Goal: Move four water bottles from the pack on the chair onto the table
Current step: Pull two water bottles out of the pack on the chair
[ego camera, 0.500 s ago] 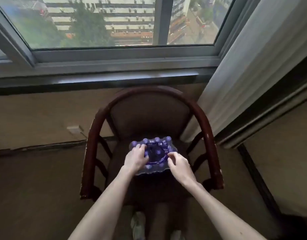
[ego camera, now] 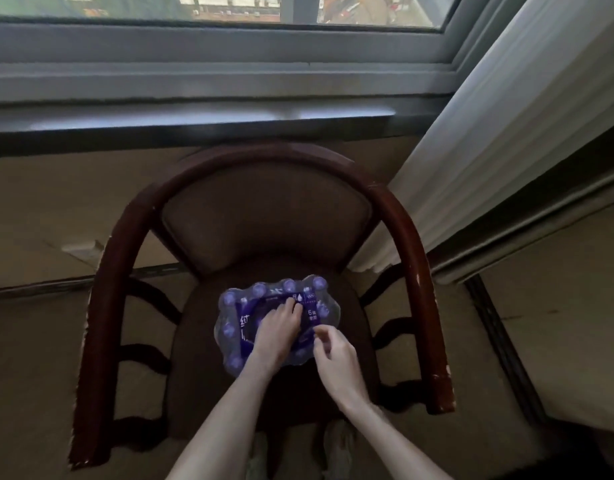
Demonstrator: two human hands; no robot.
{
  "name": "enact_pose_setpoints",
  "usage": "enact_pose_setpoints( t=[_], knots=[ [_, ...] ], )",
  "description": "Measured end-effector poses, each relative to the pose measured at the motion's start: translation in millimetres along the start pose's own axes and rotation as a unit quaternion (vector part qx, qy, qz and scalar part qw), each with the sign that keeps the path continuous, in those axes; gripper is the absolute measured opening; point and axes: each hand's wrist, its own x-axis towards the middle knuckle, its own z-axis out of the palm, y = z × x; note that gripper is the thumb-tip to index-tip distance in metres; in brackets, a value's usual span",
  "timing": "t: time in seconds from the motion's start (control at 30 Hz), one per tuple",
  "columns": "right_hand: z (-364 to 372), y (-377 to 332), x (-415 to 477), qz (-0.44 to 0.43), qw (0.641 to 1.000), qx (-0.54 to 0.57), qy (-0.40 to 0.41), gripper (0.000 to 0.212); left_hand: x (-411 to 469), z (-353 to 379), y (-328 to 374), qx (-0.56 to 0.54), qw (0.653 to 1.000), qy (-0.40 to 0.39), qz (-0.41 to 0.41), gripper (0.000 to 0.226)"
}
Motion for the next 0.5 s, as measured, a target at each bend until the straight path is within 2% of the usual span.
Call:
enact_pose_setpoints(
  t=[0.07,0.13,0.2,0.3,0.43,0.5],
  knots=[
    [-4,3,4,0.013,1.0,0.007,-0.002,0.022,-1,5,-3,-0.031,1.0,-0.004,-0.005,0.064],
    [-8,4,6,0.02,1.0,0.008,-0.008,0.021,1,4,-6,-0.028,1.0,-0.013,0.001,0.065],
    [-10,3,7,0.022,1.0,0.011,-0.011,0.021,5,-1,-6,-0.011,1.0,-0.025,0.016,0.057],
    [-8,1,7,0.022,1.0,0.015,-0.002,0.022,6,-3,-8,0.01,0.999,-0.021,0.031,0.031],
    [-4,-4,5,0.013,0.999,0.038,-0.014,0.027,-1,-12,-12,0.018,0.998,-0.014,0.053,0.047],
    [-4,-7,4,0.004,0.999,0.05,-0.018,0.035,-9,-36,-8,0.008,0.998,-0.006,0.059,0.033]
  ],
)
